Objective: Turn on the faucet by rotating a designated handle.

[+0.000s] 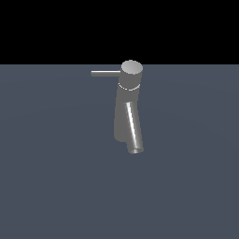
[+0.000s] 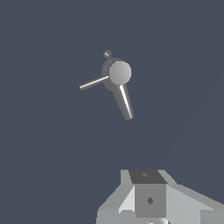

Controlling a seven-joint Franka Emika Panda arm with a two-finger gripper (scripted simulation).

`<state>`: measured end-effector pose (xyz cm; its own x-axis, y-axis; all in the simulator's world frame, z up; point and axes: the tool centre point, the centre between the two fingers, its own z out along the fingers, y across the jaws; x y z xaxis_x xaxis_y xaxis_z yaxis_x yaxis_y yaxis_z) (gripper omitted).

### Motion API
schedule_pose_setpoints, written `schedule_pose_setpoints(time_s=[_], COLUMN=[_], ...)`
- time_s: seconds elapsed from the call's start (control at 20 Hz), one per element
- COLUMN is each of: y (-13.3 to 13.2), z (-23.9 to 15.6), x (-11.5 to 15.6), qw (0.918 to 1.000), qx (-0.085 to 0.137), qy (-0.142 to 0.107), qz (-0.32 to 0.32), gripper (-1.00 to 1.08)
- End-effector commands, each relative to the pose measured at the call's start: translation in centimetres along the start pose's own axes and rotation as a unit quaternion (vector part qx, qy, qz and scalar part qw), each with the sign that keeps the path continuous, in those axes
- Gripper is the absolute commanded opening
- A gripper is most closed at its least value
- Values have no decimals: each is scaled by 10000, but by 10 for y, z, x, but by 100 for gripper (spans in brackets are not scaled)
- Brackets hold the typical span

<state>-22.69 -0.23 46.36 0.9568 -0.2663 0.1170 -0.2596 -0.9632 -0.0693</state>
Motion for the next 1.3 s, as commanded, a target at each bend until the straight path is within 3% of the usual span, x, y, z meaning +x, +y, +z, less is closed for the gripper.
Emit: schedule_pose_setpoints(time_s=[0.0, 0.3, 0.6, 0.9, 1.25], y=[-6, -22, -37, -51, -65], z=[12, 43, 71, 96, 122], x=[2, 12, 24, 39, 59], qw=[9994, 9928, 9799, 9622, 9360], qx=[101, 363, 604, 828, 1074], qy=[71, 263, 442, 609, 793], qz=[309, 1111, 1846, 2522, 3257], gripper=[-100, -100, -100, -100, -100])
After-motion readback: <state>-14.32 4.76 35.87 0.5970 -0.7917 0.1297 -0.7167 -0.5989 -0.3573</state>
